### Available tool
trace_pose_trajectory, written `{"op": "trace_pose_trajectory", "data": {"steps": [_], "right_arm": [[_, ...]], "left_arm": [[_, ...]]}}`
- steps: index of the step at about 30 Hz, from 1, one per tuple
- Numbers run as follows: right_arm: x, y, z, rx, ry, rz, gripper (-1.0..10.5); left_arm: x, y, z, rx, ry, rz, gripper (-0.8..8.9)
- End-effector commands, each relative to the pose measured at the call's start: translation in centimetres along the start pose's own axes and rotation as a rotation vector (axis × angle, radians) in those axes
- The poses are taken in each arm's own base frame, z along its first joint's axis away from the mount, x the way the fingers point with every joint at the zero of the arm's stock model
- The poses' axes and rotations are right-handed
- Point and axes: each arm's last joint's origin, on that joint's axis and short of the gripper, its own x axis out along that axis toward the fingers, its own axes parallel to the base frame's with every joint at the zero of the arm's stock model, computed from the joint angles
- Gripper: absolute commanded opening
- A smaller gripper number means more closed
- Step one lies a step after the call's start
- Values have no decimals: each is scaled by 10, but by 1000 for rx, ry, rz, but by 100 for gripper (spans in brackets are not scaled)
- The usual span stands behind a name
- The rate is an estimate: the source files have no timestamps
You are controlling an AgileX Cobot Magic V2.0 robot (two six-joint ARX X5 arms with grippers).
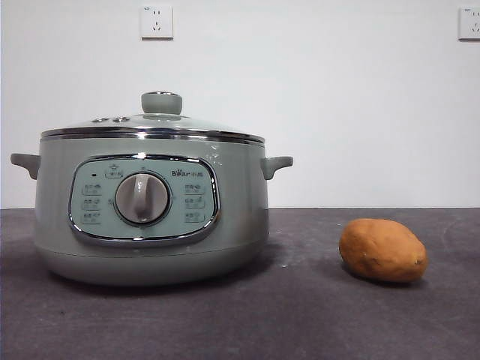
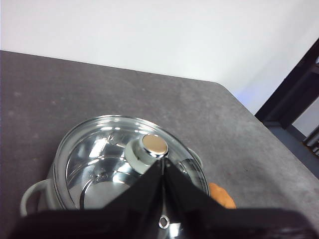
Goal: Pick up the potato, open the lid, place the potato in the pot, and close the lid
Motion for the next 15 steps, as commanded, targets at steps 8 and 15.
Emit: {"op": "trace_pose_trajectory", "data": {"steps": [8,15], "right_arm": [[11,-9,2,2,40,-11,536],[25,-2,3,-45,103,-123,536]], "left_arm": [[8,5,0,-4,29,6,440],[10,5,1,45,34,0,440]]}}
